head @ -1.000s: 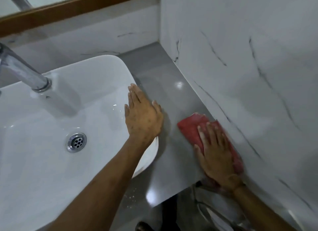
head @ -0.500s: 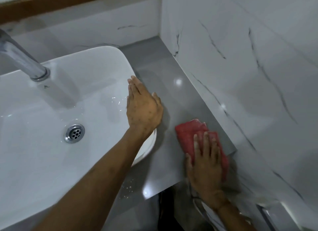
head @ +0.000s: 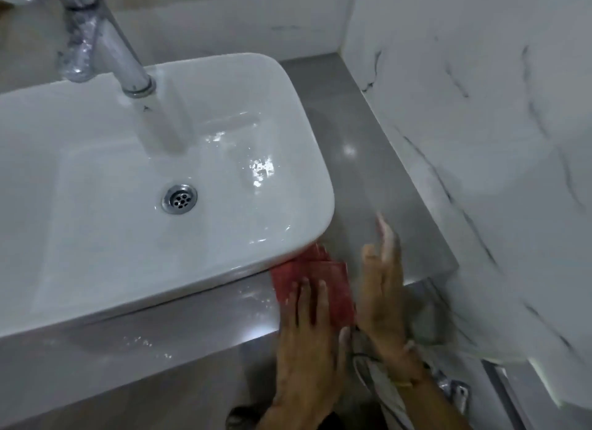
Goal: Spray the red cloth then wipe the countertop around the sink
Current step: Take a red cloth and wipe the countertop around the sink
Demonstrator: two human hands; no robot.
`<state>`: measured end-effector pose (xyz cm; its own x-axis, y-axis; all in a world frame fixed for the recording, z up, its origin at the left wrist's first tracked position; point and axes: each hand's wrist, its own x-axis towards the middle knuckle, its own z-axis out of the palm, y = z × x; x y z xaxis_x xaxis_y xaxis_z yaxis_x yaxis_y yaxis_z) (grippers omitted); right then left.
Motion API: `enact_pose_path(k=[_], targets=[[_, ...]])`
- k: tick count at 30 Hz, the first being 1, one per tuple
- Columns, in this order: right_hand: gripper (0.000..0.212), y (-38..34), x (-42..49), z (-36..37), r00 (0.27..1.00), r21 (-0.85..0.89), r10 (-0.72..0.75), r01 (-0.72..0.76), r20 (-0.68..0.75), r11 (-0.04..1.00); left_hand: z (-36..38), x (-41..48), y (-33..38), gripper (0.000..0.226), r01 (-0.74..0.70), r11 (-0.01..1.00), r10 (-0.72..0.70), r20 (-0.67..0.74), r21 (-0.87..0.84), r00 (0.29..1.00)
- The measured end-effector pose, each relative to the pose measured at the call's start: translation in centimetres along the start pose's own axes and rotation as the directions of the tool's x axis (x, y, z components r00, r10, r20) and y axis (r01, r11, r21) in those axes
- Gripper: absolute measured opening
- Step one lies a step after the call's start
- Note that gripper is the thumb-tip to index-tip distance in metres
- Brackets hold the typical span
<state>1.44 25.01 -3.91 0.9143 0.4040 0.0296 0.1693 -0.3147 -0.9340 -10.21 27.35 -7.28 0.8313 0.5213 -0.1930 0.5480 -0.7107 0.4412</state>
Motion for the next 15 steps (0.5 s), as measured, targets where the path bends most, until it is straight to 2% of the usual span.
enact_pose_path(k=[1,2,3,4,5,7,9,11,15], targets=[[0.055,-1.3,0.8,1.0,0.989,-0.059,-0.117,0.123,0.086,0.991,0.5,1.1,0.6,0.073,0.068,0.997,-0.071,0.071,0.048,0.995],[0.054,-2.4,1.2,2.4,0.958,-0.161,-0.216,0.247,0.19,0.955,1.1,2.0,0.6,0.078,0.106,0.989,-0.113,0.07,0.105,0.991],[0.055,-3.1,1.7,3.9,0.912,-0.305,-0.283,0.371,0.296,0.877,1.6,2.9,0.5,0.078,0.121,0.984,-0.126,0.027,0.132,0.992],[0.056,-3.7,0.5,6.5,0.861,-0.444,-0.316,0.483,0.398,0.755,2.3,2.3,-1.0,0.076,0.157,0.978,-0.156,-0.022,0.138,0.988],[0.057,-3.9,0.6,7.3,0.847,-0.563,-0.304,0.52,0.436,0.642,2.7,2.5,-1.1,0.072,0.161,0.975,-0.154,-0.055,0.154,0.987],[0.056,-4.0,1.0,7.3,0.861,-0.691,-0.257,0.506,0.438,0.516,3.1,2.6,-1.8,0.065,0.162,0.98,-0.154,-0.076,0.114,0.985],[0.054,-3.4,2.2,5.7,0.872,-0.708,-0.239,0.487,0.428,0.512,3.3,2.8,-2.7,0.057,0.136,0.99,-0.129,-0.137,0.048,0.982],[0.055,-3.1,2.9,4.5,0.865,-0.698,-0.22,0.495,0.451,0.517,2.8,1.5,-5.6,0.053,0.167,0.986,-0.164,-0.224,-0.003,0.961],[0.056,-4.2,2.0,5.1,0.85,-0.705,-0.198,0.517,0.487,0.485,-0.9,-5.1,-16.7,0.057,0.397,0.915,-0.368,-0.249,0.074,0.896]])
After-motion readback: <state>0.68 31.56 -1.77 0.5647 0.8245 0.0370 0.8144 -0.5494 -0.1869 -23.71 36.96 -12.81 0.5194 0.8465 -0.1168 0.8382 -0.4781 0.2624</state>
